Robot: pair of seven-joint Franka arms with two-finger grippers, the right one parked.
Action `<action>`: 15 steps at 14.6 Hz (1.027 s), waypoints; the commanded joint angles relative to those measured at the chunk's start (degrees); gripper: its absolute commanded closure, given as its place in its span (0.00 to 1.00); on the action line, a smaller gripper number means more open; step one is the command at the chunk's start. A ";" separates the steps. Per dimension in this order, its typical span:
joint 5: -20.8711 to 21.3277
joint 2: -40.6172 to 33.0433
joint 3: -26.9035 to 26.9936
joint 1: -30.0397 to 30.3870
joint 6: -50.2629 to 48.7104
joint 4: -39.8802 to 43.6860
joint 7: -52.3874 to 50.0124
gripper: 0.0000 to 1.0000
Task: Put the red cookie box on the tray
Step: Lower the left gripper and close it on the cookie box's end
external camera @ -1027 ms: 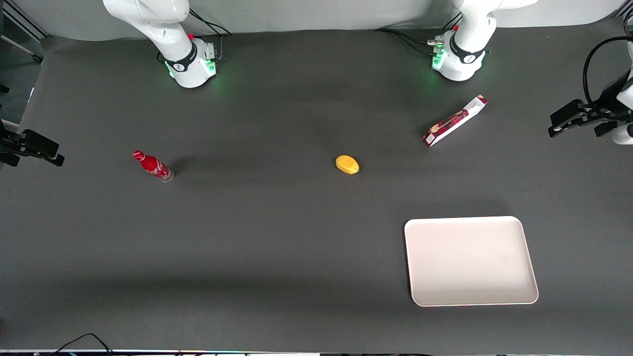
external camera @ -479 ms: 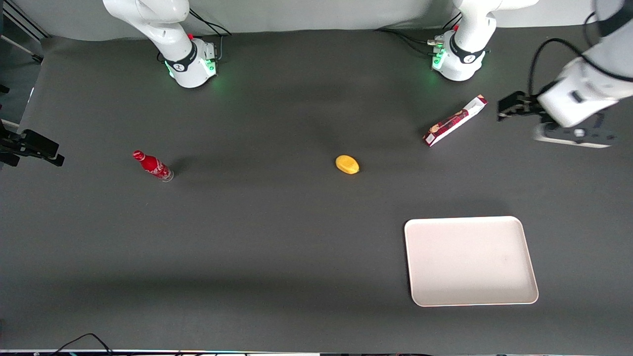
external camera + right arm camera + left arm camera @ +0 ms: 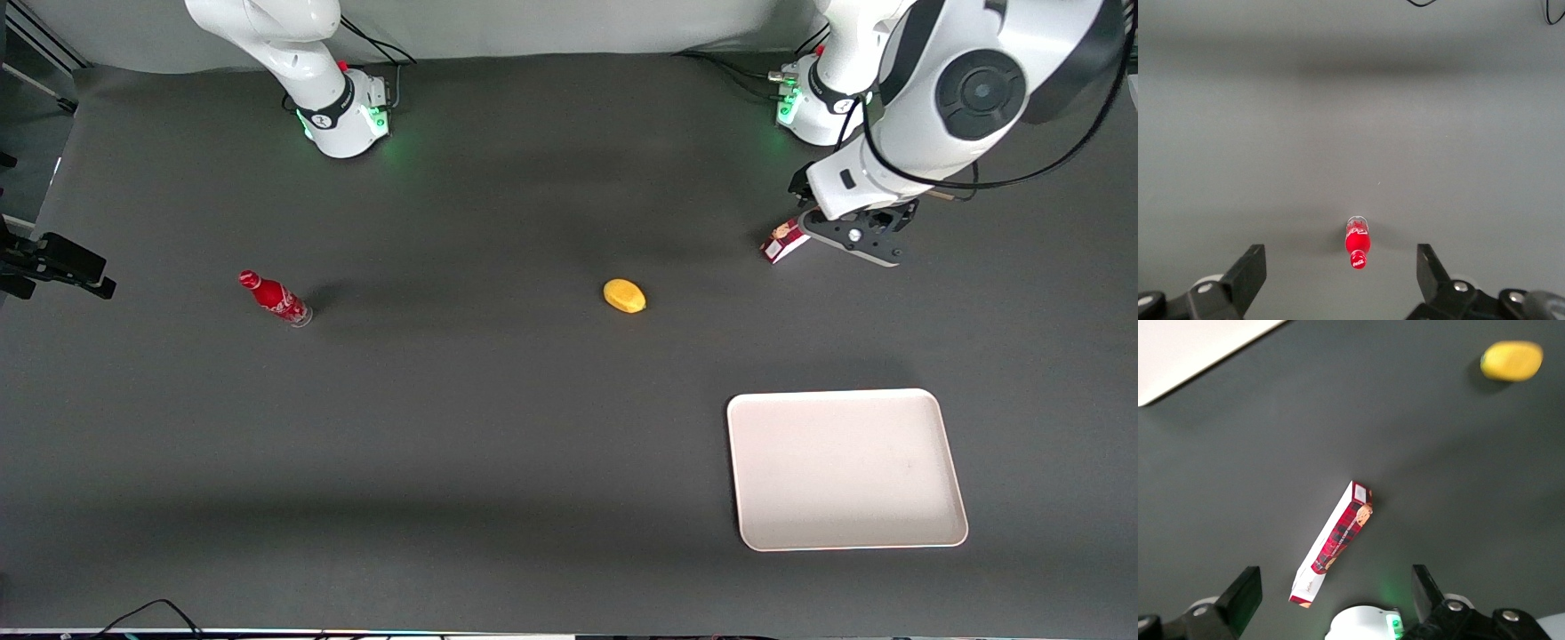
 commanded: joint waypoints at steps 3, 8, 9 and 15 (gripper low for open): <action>-0.23 -10.44 1.13 -2.03 8.63 -20.74 10.76 0.00; -0.06 -11.07 2.78 -3.45 19.33 -31.64 17.93 0.00; -0.06 -10.64 5.15 -3.54 23.45 -33.92 20.75 0.00; 0.03 -6.86 9.83 -3.98 43.33 -44.74 29.21 0.00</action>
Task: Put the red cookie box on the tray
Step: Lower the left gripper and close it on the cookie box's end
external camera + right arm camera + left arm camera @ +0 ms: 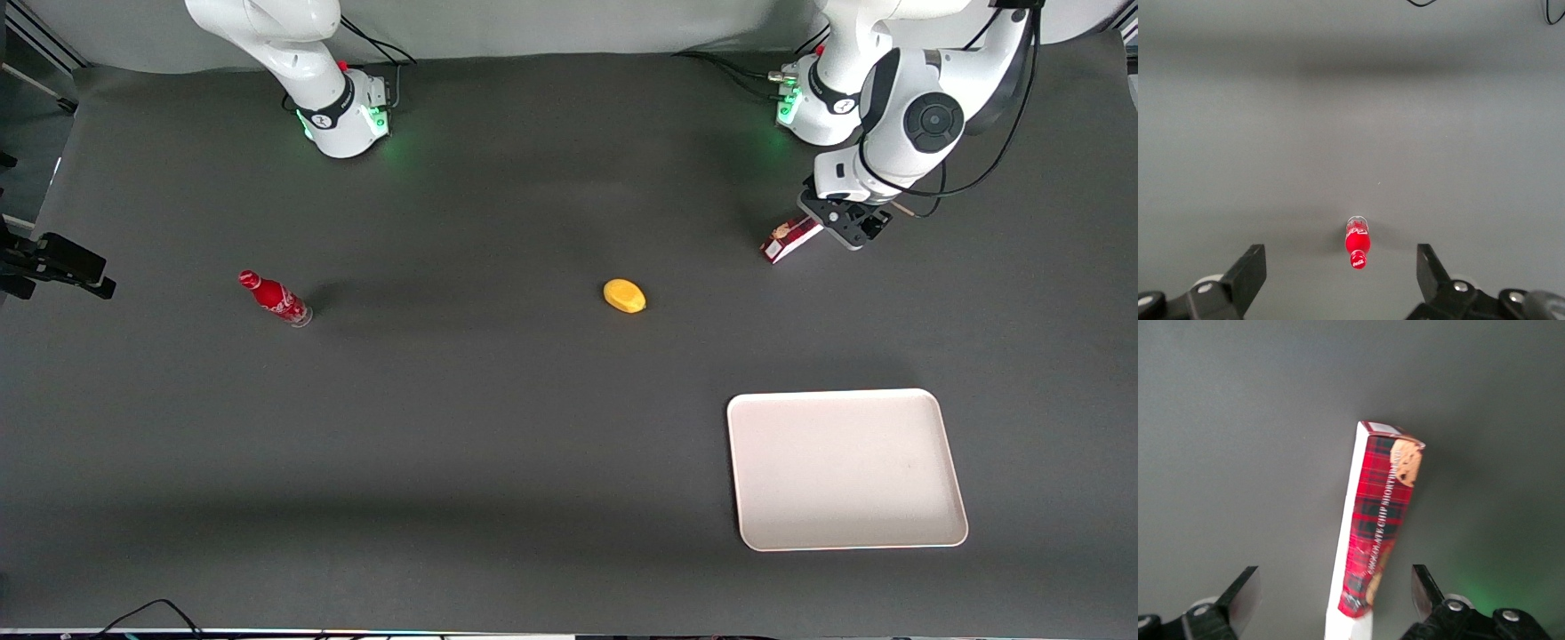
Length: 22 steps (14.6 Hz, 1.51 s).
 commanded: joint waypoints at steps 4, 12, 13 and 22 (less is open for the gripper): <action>-0.03 6.40 1.03 -1.07 16.94 -7.45 2.41 0.00; -0.56 7.91 1.73 -1.94 16.70 -9.39 2.50 0.00; -0.56 7.74 1.74 -2.03 16.17 -9.22 2.50 0.00; -0.91 8.26 3.32 -3.00 15.82 -9.04 2.41 0.00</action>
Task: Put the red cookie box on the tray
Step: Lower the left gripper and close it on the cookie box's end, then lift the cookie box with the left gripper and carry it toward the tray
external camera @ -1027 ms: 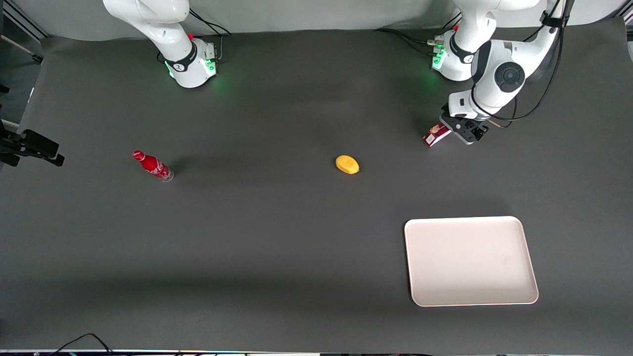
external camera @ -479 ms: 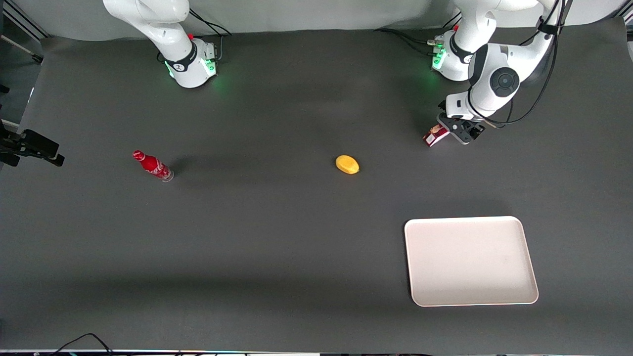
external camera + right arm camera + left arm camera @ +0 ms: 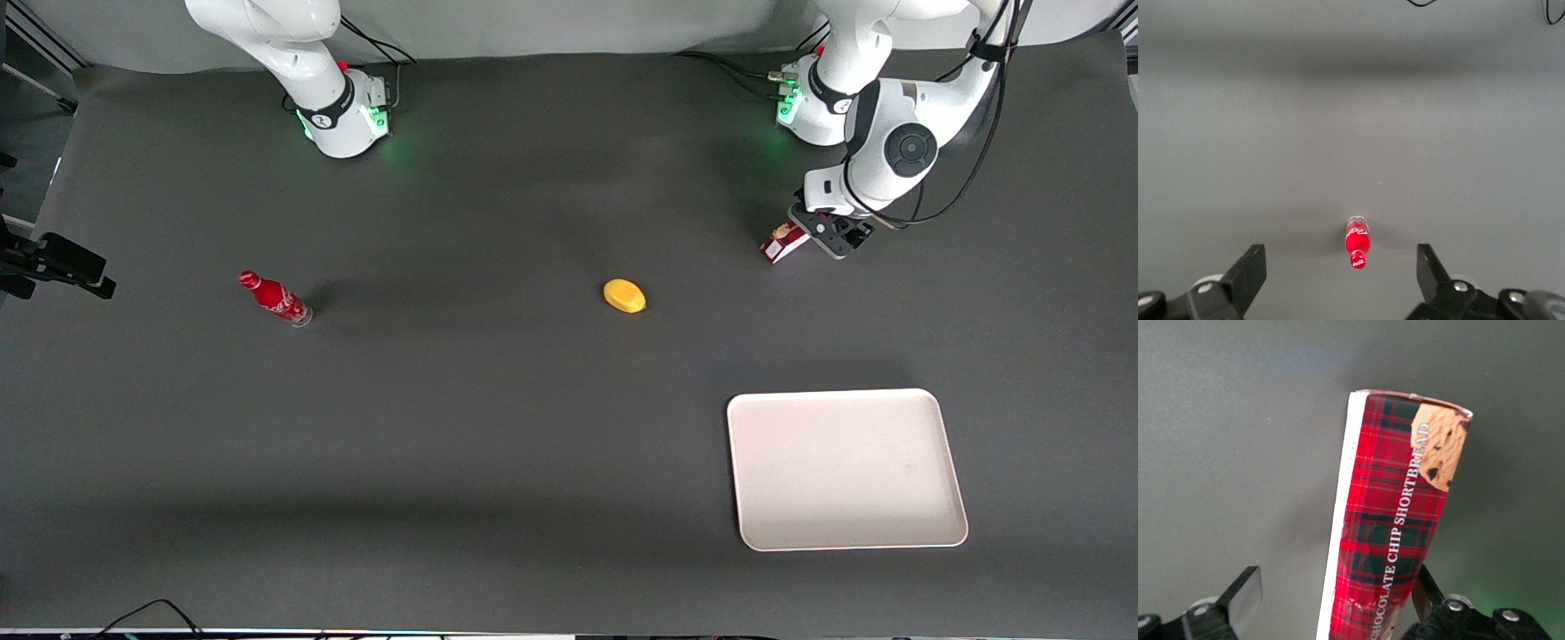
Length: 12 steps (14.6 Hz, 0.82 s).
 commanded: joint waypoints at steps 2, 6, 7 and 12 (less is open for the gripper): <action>-0.94 -2.16 0.94 -1.62 2.34 -4.49 0.71 0.09; -0.94 -2.07 1.03 -1.62 2.08 -4.49 0.71 0.81; -0.94 -2.07 1.03 -1.62 1.90 -4.49 0.71 0.98; -3.40 -1.98 1.03 -1.62 0.42 -4.05 0.54 1.00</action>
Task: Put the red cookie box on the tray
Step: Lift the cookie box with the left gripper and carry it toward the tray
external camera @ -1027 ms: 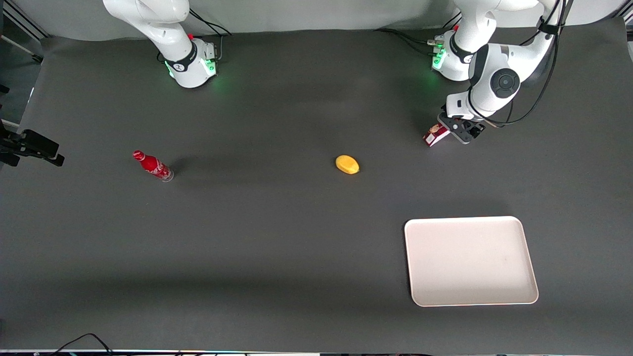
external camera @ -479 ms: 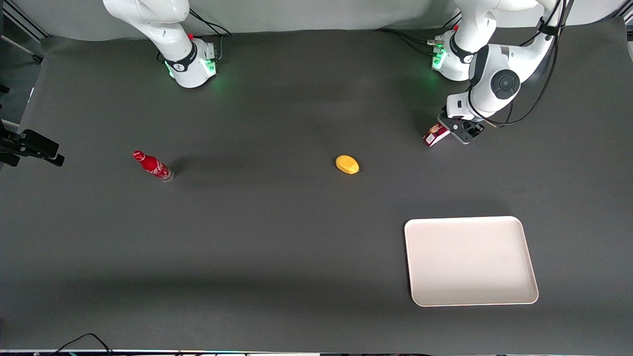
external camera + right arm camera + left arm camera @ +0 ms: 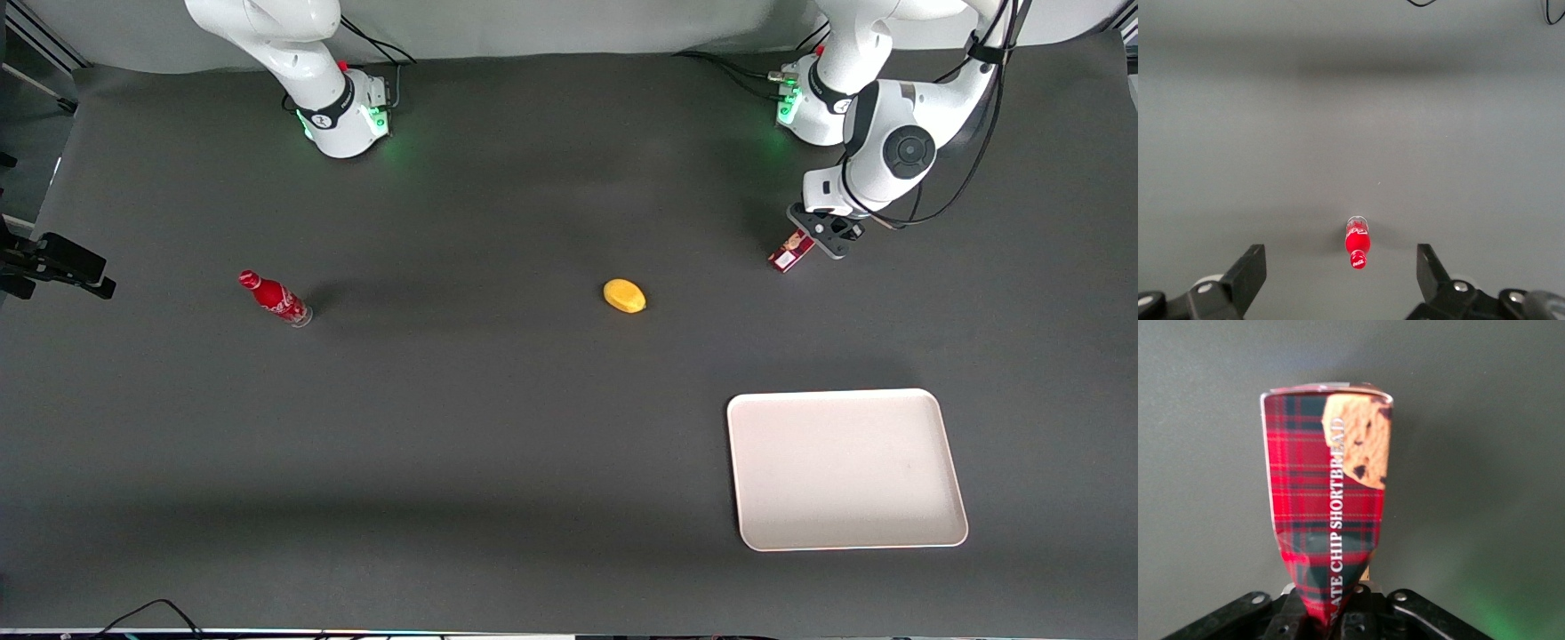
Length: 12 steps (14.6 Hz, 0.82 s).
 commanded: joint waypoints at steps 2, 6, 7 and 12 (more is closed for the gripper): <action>-2.71 -2.71 0.78 -1.20 -2.34 -2.34 0.37 1.00; -2.63 -3.06 3.59 -1.12 -10.95 5.47 0.36 1.00; -2.63 -3.23 4.03 -1.12 -13.49 8.10 0.28 1.00; -2.54 -3.06 8.25 -0.85 -24.65 22.95 -1.91 1.00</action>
